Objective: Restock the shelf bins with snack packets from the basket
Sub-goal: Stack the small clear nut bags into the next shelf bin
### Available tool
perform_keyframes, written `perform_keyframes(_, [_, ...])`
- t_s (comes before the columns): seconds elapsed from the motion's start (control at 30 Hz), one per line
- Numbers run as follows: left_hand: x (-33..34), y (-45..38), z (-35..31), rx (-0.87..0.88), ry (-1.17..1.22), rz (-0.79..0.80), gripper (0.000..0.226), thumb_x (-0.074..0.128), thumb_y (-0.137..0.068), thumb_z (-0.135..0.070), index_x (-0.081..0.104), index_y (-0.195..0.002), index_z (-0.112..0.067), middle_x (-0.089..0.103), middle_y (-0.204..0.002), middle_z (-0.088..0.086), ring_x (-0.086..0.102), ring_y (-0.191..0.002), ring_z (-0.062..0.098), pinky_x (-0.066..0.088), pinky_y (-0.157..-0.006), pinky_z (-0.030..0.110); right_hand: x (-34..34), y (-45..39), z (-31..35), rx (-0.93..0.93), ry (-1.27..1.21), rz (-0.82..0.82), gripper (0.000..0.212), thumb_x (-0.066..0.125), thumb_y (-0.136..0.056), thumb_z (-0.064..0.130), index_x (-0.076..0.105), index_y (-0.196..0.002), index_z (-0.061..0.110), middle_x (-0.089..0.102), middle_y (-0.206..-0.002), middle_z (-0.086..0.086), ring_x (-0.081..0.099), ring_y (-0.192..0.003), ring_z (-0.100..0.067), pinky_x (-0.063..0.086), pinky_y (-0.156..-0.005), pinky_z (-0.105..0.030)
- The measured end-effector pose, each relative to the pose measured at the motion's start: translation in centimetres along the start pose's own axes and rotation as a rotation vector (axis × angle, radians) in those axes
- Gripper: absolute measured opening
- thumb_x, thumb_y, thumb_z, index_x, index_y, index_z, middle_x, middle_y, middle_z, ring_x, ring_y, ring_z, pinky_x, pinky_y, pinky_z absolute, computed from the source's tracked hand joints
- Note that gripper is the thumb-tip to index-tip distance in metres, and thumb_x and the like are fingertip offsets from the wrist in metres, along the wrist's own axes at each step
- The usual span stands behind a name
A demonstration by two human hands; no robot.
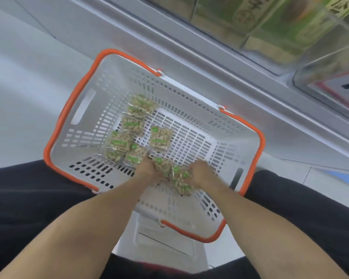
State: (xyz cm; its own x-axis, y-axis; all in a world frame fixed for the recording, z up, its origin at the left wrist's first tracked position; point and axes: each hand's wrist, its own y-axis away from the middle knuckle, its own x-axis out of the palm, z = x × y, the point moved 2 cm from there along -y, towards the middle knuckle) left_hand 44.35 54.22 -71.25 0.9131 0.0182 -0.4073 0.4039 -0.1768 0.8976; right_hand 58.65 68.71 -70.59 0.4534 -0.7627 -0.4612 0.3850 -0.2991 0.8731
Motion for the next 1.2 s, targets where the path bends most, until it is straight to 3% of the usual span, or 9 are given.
perform_keyframes(0.07, [-0.1, 0.0, 0.0, -0.014, 0.006, 0.072, 0.049, 0.075, -0.084, -0.03, 0.055, -0.125, -0.01, 0.052, -0.066, 0.0, 0.05, -0.056, 0.012, 0.042, -0.047, 0.022, -0.7, 0.3, 0.3, -0.013, 0.007, 0.037, 0.032, 0.078, -0.083, 0.037, 0.067, -0.109, 0.021, 0.055, -0.119, -0.001, 0.053, -0.113, -0.022, 0.045, -0.103, -0.04])
perform_keyframes(0.17, [-1.0, 0.8, -0.1, -0.007, 0.07, 0.116, 0.036, 0.082, -0.077, -0.033, 0.051, -0.084, -0.017, 0.056, -0.076, 0.002, 0.052, -0.063, 0.014, 0.045, -0.055, 0.025, -1.9, 1.2, 0.6, -0.06, -0.118, 0.077, 0.022, 0.078, -0.085, 0.023, 0.059, -0.097, 0.021, 0.056, -0.11, 0.001, 0.057, -0.1, -0.019, 0.047, -0.089, -0.031])
perform_keyframes(0.37, [-6.2, 5.2, -3.6, 0.205, 0.045, 0.187, 0.03, 0.077, -0.082, -0.016, 0.051, -0.095, -0.009, 0.058, -0.09, 0.002, 0.056, -0.085, 0.018, 0.049, -0.098, 0.029, -9.7, 5.2, 3.0, -0.252, -0.271, 0.065, 0.033, 0.079, -0.085, 0.029, 0.062, -0.111, 0.018, 0.062, -0.128, -0.007, 0.062, -0.11, -0.025, 0.052, -0.093, -0.039])
perform_keyframes(0.53, [-15.2, 13.2, -8.8, 0.521, 0.026, 0.168, 0.051, 0.078, -0.081, -0.011, 0.048, -0.122, -0.011, 0.065, -0.103, 0.012, 0.063, -0.09, 0.021, 0.055, -0.079, 0.032, -19.1, 12.9, 4.6, -0.411, -0.3, -0.133, 0.033, 0.079, -0.084, 0.031, 0.06, -0.109, 0.02, 0.067, -0.115, -0.011, 0.069, -0.096, -0.03, 0.058, -0.083, -0.047])
perform_keyframes(0.63, [-19.8, 19.2, -11.1, 0.664, 0.151, 0.273, 0.074, 0.084, -0.07, -0.025, 0.048, -0.133, -0.009, 0.067, -0.12, 0.016, 0.068, -0.104, 0.026, 0.055, -0.094, 0.041, -23.4, 18.7, 5.0, -0.521, -0.446, -0.246, 0.029, 0.08, -0.084, 0.026, 0.061, -0.103, 0.014, 0.067, -0.105, -0.007, 0.071, -0.085, -0.031, 0.061, -0.071, -0.047])
perform_keyframes(0.83, [-22.3, 27.4, -12.7, 0.868, 0.222, 0.236, 0.081, 0.091, -0.062, -0.045, 0.053, -0.127, -0.016, 0.068, -0.121, 0.013, 0.065, -0.114, 0.032, 0.047, -0.102, 0.055, -25.8, 26.9, 6.2, -0.671, -0.765, -0.455, 0.029, 0.085, -0.076, 0.015, 0.066, -0.097, 0.006, 0.07, -0.095, -0.012, 0.07, -0.066, -0.028, 0.061, -0.061, -0.039])
perform_keyframes(0.97, [-20.8, 28.7, -12.6, 0.895, 0.32, 0.078, 0.072, 0.091, -0.061, -0.045, 0.058, -0.117, -0.015, 0.074, -0.106, 0.004, 0.071, -0.1, 0.02, 0.057, -0.089, 0.044, -24.3, 27.5, 7.1, -0.706, -0.981, -0.568, 0.032, 0.087, -0.073, 0.014, 0.065, -0.093, 0.004, 0.072, -0.097, -0.021, 0.066, -0.056, -0.019, 0.056, -0.052, -0.031])
perform_keyframes(1.1, [-19.7, 29.2, -13.1, 0.925, 0.411, -0.043, 0.041, 0.084, -0.075, -0.022, 0.06, -0.108, -0.014, 0.076, -0.089, -0.001, 0.074, -0.083, 0.015, 0.058, -0.072, 0.026, -22.9, 26.8, 6.7, -0.672, -1.045, -0.671, 0.051, 0.091, -0.065, 0.029, 0.063, -0.106, 0.019, 0.067, -0.111, -0.007, 0.068, -0.094, -0.019, 0.059, -0.072, -0.034])
perform_keyframes(1.2, [-19.3, 28.9, -13.1, 0.913, 0.549, 0.07, 0.04, 0.076, -0.083, -0.019, 0.055, -0.117, -0.012, 0.076, -0.1, 0.008, 0.073, -0.09, 0.03, 0.058, -0.073, 0.026, -22.4, 26.5, 6.1, -0.711, -1.033, -0.484, 0.079, 0.095, -0.06, 0.018, 0.052, -0.126, 0.028, 0.061, -0.124, 0.001, 0.061, -0.114, -0.013, 0.058, -0.083, -0.034])
